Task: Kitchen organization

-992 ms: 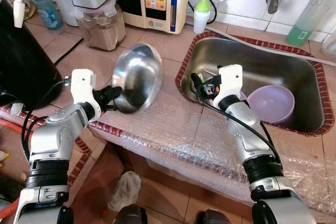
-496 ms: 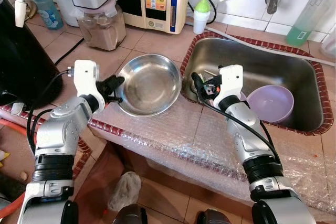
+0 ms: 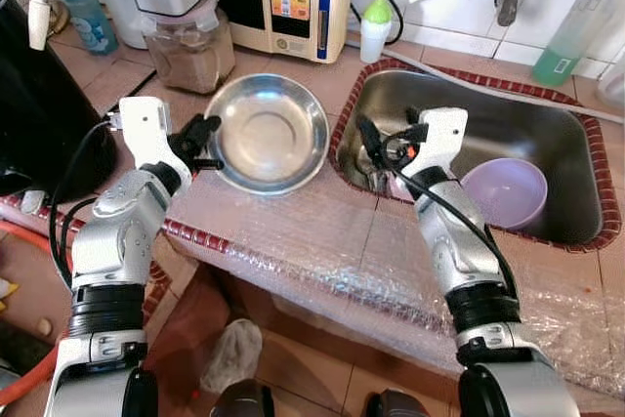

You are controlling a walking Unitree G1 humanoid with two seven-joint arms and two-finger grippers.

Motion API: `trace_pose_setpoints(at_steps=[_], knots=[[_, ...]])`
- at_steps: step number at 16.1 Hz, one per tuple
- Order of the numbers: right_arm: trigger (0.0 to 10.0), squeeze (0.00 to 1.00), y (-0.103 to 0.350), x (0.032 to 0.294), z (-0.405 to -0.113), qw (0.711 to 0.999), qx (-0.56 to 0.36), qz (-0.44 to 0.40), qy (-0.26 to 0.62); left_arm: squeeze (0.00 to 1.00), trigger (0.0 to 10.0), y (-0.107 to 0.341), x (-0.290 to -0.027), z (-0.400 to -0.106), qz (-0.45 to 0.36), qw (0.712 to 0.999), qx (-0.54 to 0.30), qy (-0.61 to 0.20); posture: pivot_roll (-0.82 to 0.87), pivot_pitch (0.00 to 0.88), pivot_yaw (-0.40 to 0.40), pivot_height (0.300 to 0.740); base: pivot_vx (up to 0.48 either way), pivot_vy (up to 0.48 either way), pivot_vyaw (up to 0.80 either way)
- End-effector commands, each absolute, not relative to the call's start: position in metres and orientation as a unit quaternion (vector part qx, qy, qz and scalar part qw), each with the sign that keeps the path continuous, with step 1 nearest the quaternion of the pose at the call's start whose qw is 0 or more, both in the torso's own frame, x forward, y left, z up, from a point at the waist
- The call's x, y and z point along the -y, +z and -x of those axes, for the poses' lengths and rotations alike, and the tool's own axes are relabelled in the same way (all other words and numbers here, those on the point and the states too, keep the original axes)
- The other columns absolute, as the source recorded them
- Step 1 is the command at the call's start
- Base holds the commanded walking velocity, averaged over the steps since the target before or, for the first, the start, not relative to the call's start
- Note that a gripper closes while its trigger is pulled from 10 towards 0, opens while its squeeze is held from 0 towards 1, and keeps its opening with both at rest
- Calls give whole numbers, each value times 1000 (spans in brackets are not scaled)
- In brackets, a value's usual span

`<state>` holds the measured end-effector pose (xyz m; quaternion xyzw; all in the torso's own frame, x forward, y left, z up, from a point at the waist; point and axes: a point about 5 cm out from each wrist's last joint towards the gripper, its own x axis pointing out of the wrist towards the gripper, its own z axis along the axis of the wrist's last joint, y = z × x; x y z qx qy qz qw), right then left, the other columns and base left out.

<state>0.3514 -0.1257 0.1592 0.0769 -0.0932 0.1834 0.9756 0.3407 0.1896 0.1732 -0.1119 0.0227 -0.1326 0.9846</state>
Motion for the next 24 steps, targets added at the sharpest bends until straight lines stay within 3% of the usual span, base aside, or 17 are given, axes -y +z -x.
trace_pose_setpoints(at_steps=[1, 4, 8, 9, 10, 11, 13, 14, 15, 16, 19, 24], knots=[[10000, 0, 165, 120, -350, 968, 101, -94, 210, 0, 0, 185, -188, -342, 113, 984, 4, -136, 55, 47, 24, 740, 0, 0, 0], [10000, 0, 154, 99, -343, 951, 70, -126, 274, 0, 0, 189, -181, -342, 113, 982, 21, -152, 52, 48, 27, 740, 0, 0, 0], [10000, 0, 142, 79, -347, 948, 36, -148, 279, 0, 0, 207, -175, -342, 108, 975, 63, -186, 53, 50, 29, 740, 0, 0, 0], [8980, 0, 140, 78, -349, 951, 28, -146, 271, 0, 0, 209, -175, -342, 112, 973, 66, -189, 53, 50, 29, 740, 0, 0, 0], [3490, 0, 137, 77, -352, 956, 11, -144, 253, 0, 0, 211, -174, -341, 113, 972, 75, -192, 53, 50, 29, 740, 0, 0, 0], [980, 0, 136, 77, -354, 956, 4, -154, 248, 0, 0, 212, -173, -340, 118, 970, 78, -197, 58, 54, 29, 740, 0, 0, 0], [941, 0, 134, 72, -356, 953, -7, -174, 249, 0, 0, 215, -170, -337, 126, 964, 87, -216, 62, 54, 29, 740, 0, 0, 0], [1922, 0, 134, 70, -357, 952, -8, -177, 250, 0, 0, 216, -169, -336, 128, 962, 91, -222, 64, 54, 28, 740, 0, 0, 0], [4980, 0, 133, 68, -357, 951, -9, -179, 251, 0, 0, 217, -169, -336, 130, 961, 93, -226, 64, 54, 27, 740, 0, 0, 0], [10000, 0, 133, 66, -357, 951, -11, -179, 251, 0, 0, 218, -168, -335, 132, 960, 95, -229, 64, 54, 27, 740, 0, 0, 0], [10000, 0, 133, 67, -359, 953, -13, -175, 246, 0, 0, 210, -171, -337, 105, 967, 72, -219, 62, 54, 25, 740, 0, 0, 0], [10000, 0, 129, 75, -360, 957, -14, -172, 235, 0, 0, 228, -169, -336, 137, 955, 116, -235, 62, 50, 22, 740, 0, 0, 0]])
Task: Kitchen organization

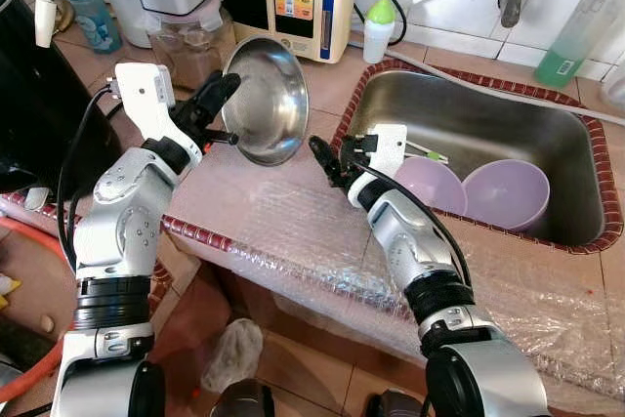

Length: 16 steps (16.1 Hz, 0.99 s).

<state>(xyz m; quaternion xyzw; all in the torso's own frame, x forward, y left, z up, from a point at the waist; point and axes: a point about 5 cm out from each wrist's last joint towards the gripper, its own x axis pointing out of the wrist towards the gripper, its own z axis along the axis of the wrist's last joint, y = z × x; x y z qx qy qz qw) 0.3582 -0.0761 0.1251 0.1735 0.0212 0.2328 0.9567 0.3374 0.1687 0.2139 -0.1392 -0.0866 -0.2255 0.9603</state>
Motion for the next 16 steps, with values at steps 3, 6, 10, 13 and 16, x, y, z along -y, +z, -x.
trace_pose_setpoints(at_steps=[3, 6, 10, 13, 16], knots=[[10000, 0, 129, 75, -361, 957, -14, -178, 228, 0, 0, 238, -161, -330, 150, 941, 138, -269, 64, 47, 20, 740, 0, 0, 0], [10000, 0, 129, 77, -362, 958, -14, -182, 220, 0, 0, 244, -160, -328, 160, 935, 150, -280, 65, 49, 18, 740, 0, 0, 0], [10000, 0, 130, 83, -363, 959, -4, -198, 203, 0, 0, 248, -155, -326, 179, 926, 153, -296, 61, 52, 22, 740, 0, 0, 0], [10000, 0, 136, 86, -365, 949, 11, -243, 201, 0, 0, 247, -144, -323, 188, 914, 147, -329, 58, 50, 22, 740, 0, 0, 0], [10000, 0, 138, 86, -367, 931, 8, -301, 204, 0, 0, 249, -135, -319, 200, 903, 147, -352, 60, 49, 17, 740, 0, 0, 0]])
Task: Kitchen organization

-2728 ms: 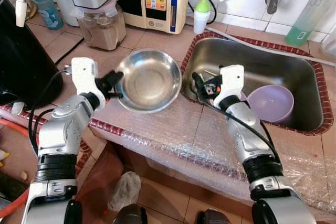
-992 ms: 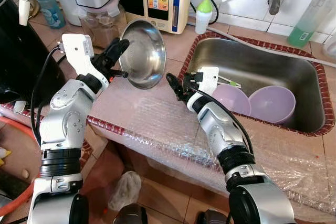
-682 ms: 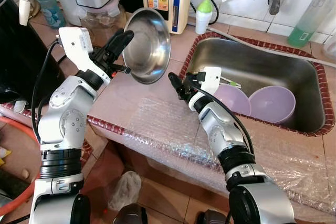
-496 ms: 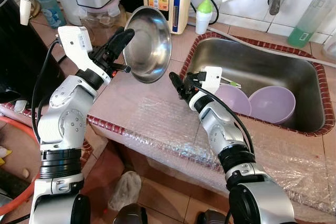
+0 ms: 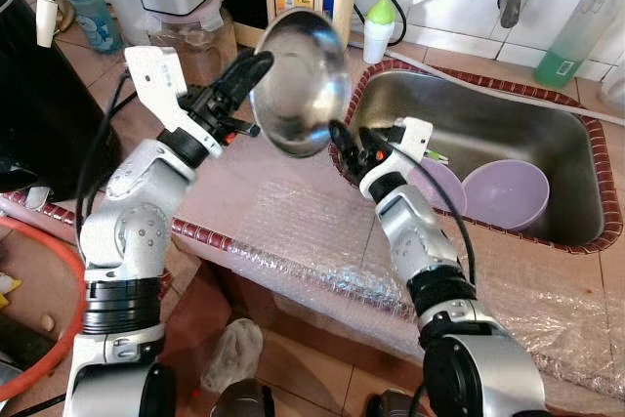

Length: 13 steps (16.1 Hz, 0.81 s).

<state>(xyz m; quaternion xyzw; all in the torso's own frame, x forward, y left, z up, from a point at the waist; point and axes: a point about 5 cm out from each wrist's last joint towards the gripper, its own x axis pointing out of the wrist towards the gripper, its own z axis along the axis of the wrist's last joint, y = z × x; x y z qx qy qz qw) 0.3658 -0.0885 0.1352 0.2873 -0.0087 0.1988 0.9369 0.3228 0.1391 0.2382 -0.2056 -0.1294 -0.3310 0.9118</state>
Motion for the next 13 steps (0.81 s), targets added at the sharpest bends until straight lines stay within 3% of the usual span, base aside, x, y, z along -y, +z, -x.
trace_pose_setpoints(at_steps=[1, 2, 3, 13], knots=[[10000, 0, 138, 86, -368, 928, 5, -313, 204, 0, 0, 249, -133, -318, 201, 901, 146, -356, 61, 48, 15, 740, 0, 0, 0], [9843, 0, 137, 84, -369, 923, -2, -325, 206, 0, 0, 248, -131, -316, 204, 898, 145, -362, 62, 49, 13, 740, 0, 0, 0], [0, 0, 137, 84, -370, 919, -6, -340, 202, 0, 0, 249, -128, -315, 208, 895, 144, -367, 63, 49, 12, 740, 0, 0, 0], [0, 0, 141, 92, -377, 887, -9, -422, 190, 0, 0, 248, -122, -310, 221, 888, 142, -378, 61, 41, -4, 740, 0, 0, 0]])
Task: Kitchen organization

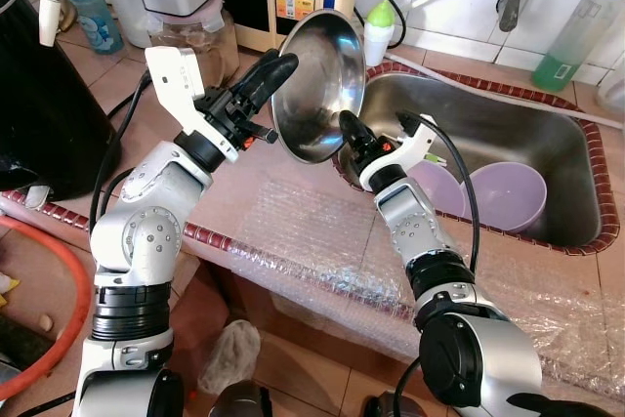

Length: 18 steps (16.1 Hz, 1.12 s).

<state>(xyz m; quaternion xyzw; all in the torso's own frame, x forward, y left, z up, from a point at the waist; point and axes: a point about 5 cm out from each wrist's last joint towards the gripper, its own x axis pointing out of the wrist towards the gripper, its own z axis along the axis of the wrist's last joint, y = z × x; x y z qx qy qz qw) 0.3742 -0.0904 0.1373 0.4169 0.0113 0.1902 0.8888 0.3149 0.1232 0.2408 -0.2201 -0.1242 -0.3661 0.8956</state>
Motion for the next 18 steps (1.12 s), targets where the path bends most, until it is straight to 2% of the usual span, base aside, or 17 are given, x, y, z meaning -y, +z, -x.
trace_pose_setpoints(at_steps=[1, 9, 13, 18], knots=[[0, 0, 141, 91, -376, 880, -9, -433, 195, 0, 0, 248, -123, -310, 222, 888, 141, -378, 62, 42, -5, 740, 0, 0, 0], [0, 0, 142, 76, -366, 841, -11, -448, 304, 0, 0, 245, -125, -311, 225, 890, 137, -372, 65, 45, -8, 740, 0, 0, 0], [0, 0, 142, 80, -367, 843, -9, -449, 297, 0, 0, 243, -127, -310, 223, 893, 135, -366, 70, 47, -13, 740, 0, 0, 0], [0, 0, 141, 92, -370, 865, -3, -437, 248, 0, 0, 232, -131, -311, 204, 906, 116, -354, 72, 44, -14, 740, 0, 0, 0]])
